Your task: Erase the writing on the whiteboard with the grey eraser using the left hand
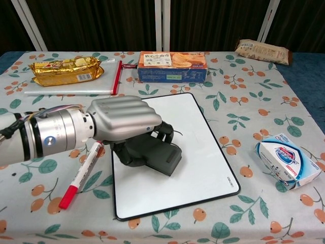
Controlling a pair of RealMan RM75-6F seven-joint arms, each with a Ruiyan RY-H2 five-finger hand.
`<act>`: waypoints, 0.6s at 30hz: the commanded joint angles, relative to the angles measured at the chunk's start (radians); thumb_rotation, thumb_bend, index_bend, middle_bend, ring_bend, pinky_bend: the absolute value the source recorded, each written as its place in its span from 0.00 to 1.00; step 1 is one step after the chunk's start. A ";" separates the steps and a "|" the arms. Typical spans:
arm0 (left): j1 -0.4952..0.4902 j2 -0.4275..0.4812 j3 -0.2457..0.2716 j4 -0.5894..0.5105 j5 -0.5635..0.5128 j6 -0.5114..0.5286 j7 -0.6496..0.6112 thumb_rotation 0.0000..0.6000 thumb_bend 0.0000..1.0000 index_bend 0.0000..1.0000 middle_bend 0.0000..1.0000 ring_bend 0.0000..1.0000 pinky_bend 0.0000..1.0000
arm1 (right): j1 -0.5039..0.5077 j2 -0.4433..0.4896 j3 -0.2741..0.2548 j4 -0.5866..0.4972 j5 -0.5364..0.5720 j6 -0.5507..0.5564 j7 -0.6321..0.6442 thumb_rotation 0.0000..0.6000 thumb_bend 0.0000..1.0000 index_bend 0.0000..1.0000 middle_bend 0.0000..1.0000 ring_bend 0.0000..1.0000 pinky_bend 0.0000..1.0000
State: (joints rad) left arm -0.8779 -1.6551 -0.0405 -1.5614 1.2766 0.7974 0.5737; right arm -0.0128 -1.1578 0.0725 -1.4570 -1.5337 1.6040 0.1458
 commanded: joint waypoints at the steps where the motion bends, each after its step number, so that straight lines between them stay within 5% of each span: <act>1: -0.007 -0.008 -0.009 0.013 -0.005 0.003 -0.001 1.00 0.51 0.71 0.61 0.56 0.69 | 0.000 0.000 0.001 -0.001 0.000 0.000 0.000 1.00 0.24 0.00 0.00 0.00 0.00; 18: -0.063 -0.051 -0.059 0.175 -0.062 -0.044 -0.047 1.00 0.51 0.71 0.61 0.56 0.69 | -0.005 0.013 0.001 -0.025 -0.006 0.014 -0.015 1.00 0.24 0.00 0.00 0.00 0.00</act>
State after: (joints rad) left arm -0.9343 -1.7033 -0.0942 -1.4023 1.2233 0.7630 0.5352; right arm -0.0173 -1.1457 0.0738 -1.4805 -1.5390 1.6166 0.1323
